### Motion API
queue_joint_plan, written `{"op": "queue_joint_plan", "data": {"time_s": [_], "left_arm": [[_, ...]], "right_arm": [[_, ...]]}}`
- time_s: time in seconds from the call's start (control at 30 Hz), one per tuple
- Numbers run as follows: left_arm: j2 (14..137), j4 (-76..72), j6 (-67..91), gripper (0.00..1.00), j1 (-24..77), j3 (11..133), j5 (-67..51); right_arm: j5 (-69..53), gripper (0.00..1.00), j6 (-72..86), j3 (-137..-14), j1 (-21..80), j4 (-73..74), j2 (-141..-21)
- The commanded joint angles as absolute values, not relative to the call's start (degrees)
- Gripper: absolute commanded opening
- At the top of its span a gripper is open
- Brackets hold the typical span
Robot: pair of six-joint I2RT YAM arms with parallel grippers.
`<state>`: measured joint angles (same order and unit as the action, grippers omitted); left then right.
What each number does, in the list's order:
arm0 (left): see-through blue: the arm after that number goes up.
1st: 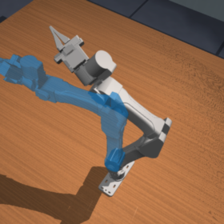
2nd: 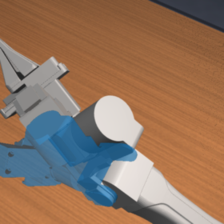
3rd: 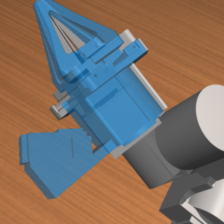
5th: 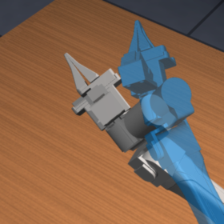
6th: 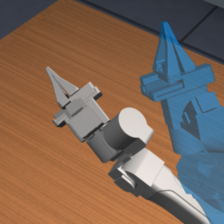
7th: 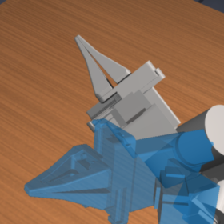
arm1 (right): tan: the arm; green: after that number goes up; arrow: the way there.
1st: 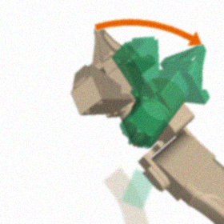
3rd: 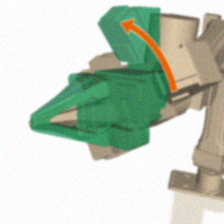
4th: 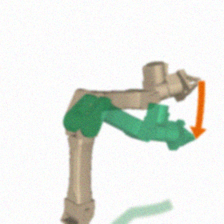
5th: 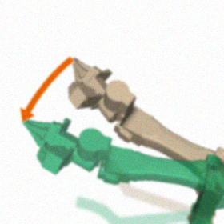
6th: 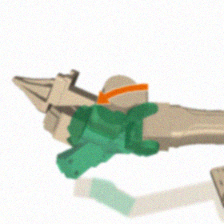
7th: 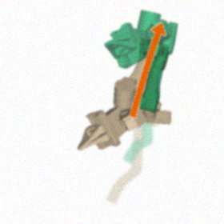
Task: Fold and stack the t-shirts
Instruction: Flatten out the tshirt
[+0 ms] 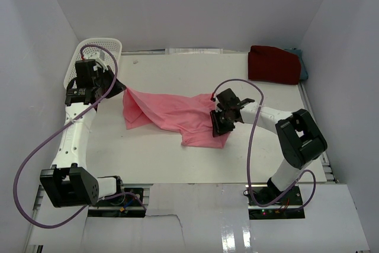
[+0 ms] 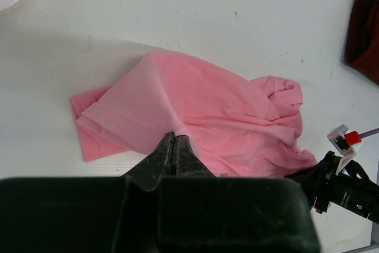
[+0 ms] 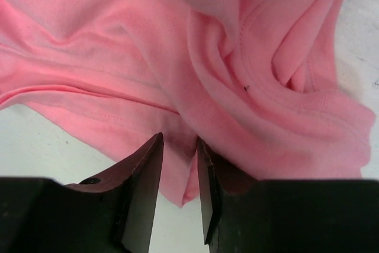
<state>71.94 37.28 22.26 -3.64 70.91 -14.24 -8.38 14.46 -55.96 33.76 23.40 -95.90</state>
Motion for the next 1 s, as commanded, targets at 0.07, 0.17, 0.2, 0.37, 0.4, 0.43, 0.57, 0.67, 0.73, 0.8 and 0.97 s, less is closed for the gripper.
{"op": "queue_joint_plan", "data": {"time_s": [0.07,0.17,0.2,0.37,0.4,0.43,0.57,0.67,0.73,0.8,0.97], "left_arm": [[71.46,36.21,21.53,0.00,-3.78,71.10,-15.38],[71.54,36.30,21.53,0.00,-3.78,71.10,-15.38],[71.54,36.21,21.53,0.00,-3.78,71.10,-15.38],[71.63,36.12,21.53,0.00,-3.78,70.84,-15.38],[71.63,36.21,21.45,0.00,-3.78,70.75,-15.38],[71.63,36.12,21.53,0.00,-3.78,70.75,-15.38],[72.51,35.51,21.97,0.00,-3.78,70.58,-15.56],[74.26,34.28,23.20,0.00,-3.87,70.58,-16.60],[75.75,33.32,23.99,0.00,-3.78,71.19,-17.57],[78.48,32.26,24.87,0.00,-3.78,72.24,-17.32],[84.54,32.34,25.75,0.00,-3.78,81.53,-17.49]], "right_arm": [[-9.84,0.30,13.62,-58.97,33.49,21.88,-96.59],[-9.76,0.15,13.62,-59.06,33.49,21.97,-96.50],[-9.76,0.13,13.62,-58.98,33.49,21.97,-96.59],[-9.93,0.08,13.62,-58.62,33.49,21.80,-96.07],[-9.84,0.08,13.62,-58.80,33.49,21.97,-95.89],[-9.84,0.08,13.62,-59.15,33.40,22.32,-95.80],[-10.72,0.08,12.66,-65.36,31.30,24.69,-95.45],[-12.56,0.08,12.13,-72.13,27.61,27.06,-97.02],[-13.53,0.08,10.99,-82.84,24.09,31.52,-100.96],[-14.32,0.08,9.59,-96.24,21.20,34.61,-103.96],[-19.85,0.08,8.53,-121.69,18.55,45.41,-111.96]]}}
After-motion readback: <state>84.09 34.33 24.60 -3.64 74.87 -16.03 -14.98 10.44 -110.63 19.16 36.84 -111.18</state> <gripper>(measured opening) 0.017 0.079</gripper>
